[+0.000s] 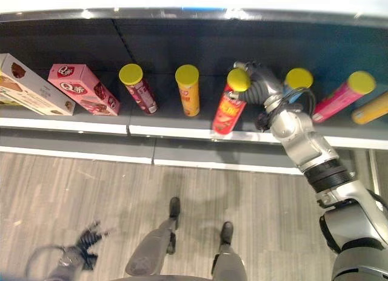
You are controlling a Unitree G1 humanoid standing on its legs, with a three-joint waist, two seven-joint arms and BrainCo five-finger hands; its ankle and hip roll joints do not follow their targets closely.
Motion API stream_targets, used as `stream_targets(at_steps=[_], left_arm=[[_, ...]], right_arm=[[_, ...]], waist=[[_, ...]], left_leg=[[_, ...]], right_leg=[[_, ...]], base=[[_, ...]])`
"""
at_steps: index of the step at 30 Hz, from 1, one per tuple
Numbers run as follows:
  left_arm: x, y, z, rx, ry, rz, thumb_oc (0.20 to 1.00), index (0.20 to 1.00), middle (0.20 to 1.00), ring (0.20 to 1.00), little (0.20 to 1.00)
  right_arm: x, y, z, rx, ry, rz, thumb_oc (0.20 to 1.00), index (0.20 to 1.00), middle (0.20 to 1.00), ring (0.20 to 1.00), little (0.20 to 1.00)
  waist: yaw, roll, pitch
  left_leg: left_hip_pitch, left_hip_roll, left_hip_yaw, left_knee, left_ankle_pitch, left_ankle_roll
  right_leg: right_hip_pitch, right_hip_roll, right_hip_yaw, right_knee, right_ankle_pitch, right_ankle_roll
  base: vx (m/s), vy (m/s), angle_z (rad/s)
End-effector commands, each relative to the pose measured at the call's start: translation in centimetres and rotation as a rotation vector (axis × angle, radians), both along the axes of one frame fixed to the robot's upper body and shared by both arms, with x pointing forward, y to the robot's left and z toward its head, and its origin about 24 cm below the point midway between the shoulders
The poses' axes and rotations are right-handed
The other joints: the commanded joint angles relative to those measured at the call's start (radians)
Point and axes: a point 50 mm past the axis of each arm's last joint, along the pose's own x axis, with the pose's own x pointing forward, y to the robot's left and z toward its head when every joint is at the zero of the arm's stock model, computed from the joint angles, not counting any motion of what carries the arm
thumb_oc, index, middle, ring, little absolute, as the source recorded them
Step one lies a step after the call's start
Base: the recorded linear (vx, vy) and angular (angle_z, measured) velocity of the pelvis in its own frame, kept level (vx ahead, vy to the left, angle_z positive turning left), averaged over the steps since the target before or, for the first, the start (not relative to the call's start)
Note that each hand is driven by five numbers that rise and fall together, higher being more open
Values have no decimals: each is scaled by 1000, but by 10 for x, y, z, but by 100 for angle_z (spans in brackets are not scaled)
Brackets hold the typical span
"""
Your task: Put the goods on the table back onto the shelves and tidy them up.
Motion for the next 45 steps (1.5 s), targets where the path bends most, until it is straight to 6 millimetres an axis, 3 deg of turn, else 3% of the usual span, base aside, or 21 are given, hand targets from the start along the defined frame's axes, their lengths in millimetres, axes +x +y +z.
stream_targets(at_steps=[1, 7, 14, 28, 31, 45], left_arm=[[9, 16, 8, 32, -13, 39, 1000, 1000, 1000, 1000, 1000], [17, -1, 4, -12, -42, 39, 1000, 1000, 1000, 1000, 1000], [21, -10, 2, -28, -50, 39, 1000, 1000, 1000, 1000, 1000], [25, -25, -2, -63, -68, 35, 1000, 1000, 1000, 1000, 1000], [34, -26, 3, -67, -94, 33, 1000, 1000, 1000, 1000, 1000], [41, -34, 3, -70, -108, 35, 1000, 1000, 1000, 1000, 1000]], right_arm=[[-3, 1, 58, -1, -260, -35, 200, 200, 200, 200, 200], [4, -7, 78, -26, -354, -146, 200, 200, 200, 200, 200], [7, -7, 80, -50, -382, -177, 200, 200, 200, 200, 200], [9, -3, 68, -30, -371, -178, 200, 200, 200, 200, 200], [9, 1, 63, -20, -362, -164, 200, 200, 200, 200, 200], [10, 14, 47, 27, -342, -121, 200, 200, 200, 200, 200]], waist=[[12, -38, 18], [22, -4, 47], [26, 4, 50], [41, 20, 50], [36, 22, 52], [26, 24, 54]], left_leg=[[2, 72, -30, 166, -217, -97], [-42, 59, -39, 149, -191, -103], [-54, 53, -38, 134, -186, -104], [-69, 39, -41, 142, -192, -101], [-71, 38, -40, 140, -190, -102], [-74, 38, -34, 144, -190, -102]], right_leg=[[-69, -66, 59, 89, -3, 83], [-118, -71, 53, 104, -2, 82], [-123, -77, 52, 94, 3, 86], [-116, -89, 47, 83, 3, 91], [-117, -91, 47, 83, 3, 91], [-125, -93, 45, 88, -4, 90]], base=[[-42, 27, 6], [-1, 11, 2], [27, 17, 4], [11, 3, 0], [0, 0, 0], [0, 0, 0]])
